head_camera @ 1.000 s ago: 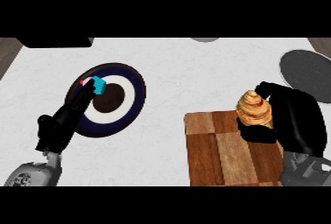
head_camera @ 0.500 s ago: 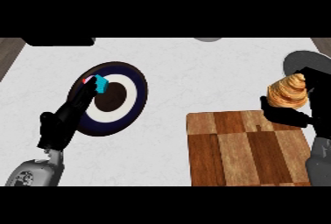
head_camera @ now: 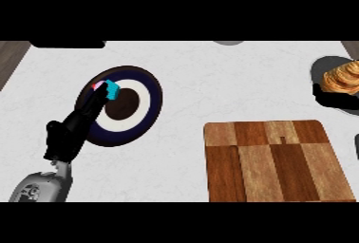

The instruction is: Pick the croissant from the cutting board and place it in the pan

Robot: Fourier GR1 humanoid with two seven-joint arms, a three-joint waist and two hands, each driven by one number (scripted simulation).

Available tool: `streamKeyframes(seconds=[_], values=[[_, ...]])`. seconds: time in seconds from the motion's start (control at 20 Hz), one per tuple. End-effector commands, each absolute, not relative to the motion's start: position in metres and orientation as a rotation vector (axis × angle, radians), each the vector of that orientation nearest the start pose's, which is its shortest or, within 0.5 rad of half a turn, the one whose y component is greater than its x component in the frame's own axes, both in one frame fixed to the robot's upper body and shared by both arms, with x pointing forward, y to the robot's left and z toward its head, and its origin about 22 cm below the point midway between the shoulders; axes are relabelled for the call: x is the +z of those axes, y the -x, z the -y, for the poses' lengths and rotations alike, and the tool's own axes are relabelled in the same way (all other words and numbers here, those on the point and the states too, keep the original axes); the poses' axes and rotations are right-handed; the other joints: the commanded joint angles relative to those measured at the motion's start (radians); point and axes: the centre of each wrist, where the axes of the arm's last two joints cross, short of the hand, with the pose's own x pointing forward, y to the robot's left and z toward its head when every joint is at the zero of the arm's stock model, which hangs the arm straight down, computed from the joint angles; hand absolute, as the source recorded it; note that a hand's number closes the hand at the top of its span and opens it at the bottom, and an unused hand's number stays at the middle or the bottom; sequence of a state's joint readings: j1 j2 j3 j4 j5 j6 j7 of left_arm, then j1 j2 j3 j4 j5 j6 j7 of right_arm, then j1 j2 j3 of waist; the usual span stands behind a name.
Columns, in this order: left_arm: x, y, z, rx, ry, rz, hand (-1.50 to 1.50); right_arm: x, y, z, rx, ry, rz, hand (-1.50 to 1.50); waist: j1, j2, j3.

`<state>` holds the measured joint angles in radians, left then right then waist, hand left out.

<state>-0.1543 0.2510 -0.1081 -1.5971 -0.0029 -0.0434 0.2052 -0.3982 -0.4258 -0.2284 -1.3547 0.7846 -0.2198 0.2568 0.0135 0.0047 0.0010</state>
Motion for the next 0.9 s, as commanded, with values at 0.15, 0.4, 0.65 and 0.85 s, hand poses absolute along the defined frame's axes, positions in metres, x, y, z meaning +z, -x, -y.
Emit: streamKeyframes(seconds=[0.15,0.4,0.65,0.85], values=[[0.045,-0.280,-0.249,-0.360,-0.063,1.507,0.00,0.078,-0.358,0.402,0.332,1.386,1.375,1.50,0.011,0.005,0.001],[0.056,-0.281,-0.235,-0.363,-0.068,1.525,0.00,0.078,-0.365,0.437,0.311,1.387,1.380,1.50,0.014,0.006,0.001],[0.057,-0.286,-0.227,-0.387,-0.081,1.520,0.00,0.070,-0.371,0.443,0.301,1.401,1.385,1.50,0.030,0.014,0.003],[0.065,-0.280,-0.249,-0.392,-0.076,1.532,0.00,0.081,-0.362,0.468,0.288,1.401,1.387,1.50,0.040,0.015,0.004]])
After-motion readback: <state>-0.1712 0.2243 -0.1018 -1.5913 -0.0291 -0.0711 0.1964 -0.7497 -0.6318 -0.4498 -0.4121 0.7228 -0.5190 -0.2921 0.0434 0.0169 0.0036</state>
